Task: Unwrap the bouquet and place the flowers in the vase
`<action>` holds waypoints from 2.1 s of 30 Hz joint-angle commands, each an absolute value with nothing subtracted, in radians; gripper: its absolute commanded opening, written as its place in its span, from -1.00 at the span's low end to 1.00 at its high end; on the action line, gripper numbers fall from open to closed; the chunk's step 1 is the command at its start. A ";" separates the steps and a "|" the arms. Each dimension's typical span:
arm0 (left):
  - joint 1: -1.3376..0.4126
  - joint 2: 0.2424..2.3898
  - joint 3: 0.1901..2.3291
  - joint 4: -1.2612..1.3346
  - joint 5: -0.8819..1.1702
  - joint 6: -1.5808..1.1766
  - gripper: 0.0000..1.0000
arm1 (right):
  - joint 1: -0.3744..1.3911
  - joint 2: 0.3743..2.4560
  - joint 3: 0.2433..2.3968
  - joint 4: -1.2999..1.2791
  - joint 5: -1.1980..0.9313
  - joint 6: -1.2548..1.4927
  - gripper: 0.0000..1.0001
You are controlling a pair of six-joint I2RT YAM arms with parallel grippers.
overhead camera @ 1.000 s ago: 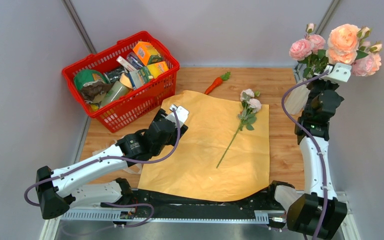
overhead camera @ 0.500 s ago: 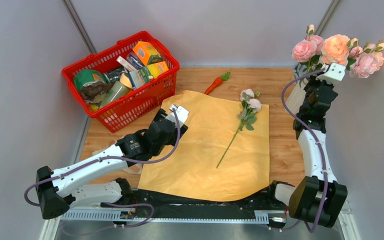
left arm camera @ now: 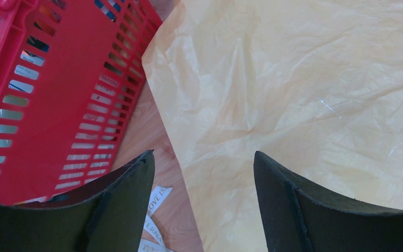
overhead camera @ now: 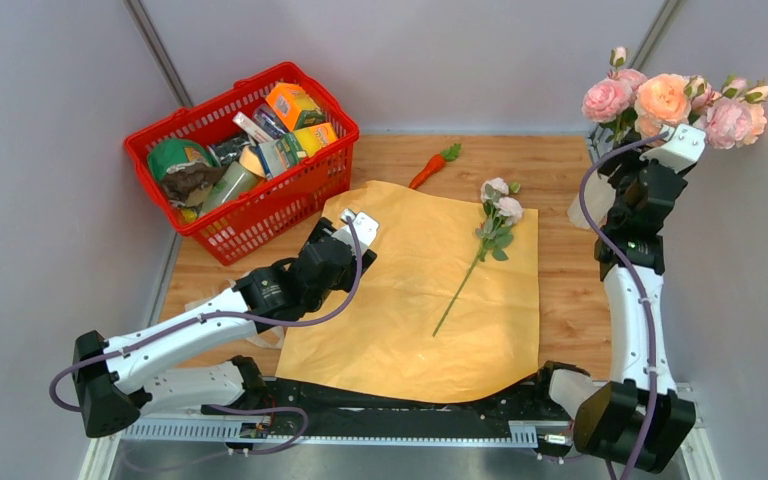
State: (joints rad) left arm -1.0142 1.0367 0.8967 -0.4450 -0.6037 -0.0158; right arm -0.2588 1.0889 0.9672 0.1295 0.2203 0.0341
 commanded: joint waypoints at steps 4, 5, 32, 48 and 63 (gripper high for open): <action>-1.019 1.039 0.920 -0.425 -0.606 -0.002 0.54 | -0.264 0.956 1.009 -0.150 0.086 0.117 0.53; -1.019 1.039 0.920 -0.426 -0.601 -0.002 0.54 | -0.261 0.940 1.005 -0.182 0.052 0.129 0.53; -1.019 1.022 0.922 -0.425 -0.600 0.000 0.54 | -0.166 1.052 0.523 0.030 -0.334 0.854 0.25; -1.019 1.020 0.922 -0.425 -0.597 -0.002 0.54 | 0.051 1.411 0.574 0.204 -0.192 0.868 0.06; -1.019 1.020 0.922 -0.425 -0.603 -0.002 0.54 | 0.144 1.571 0.692 0.149 -0.042 0.844 -0.09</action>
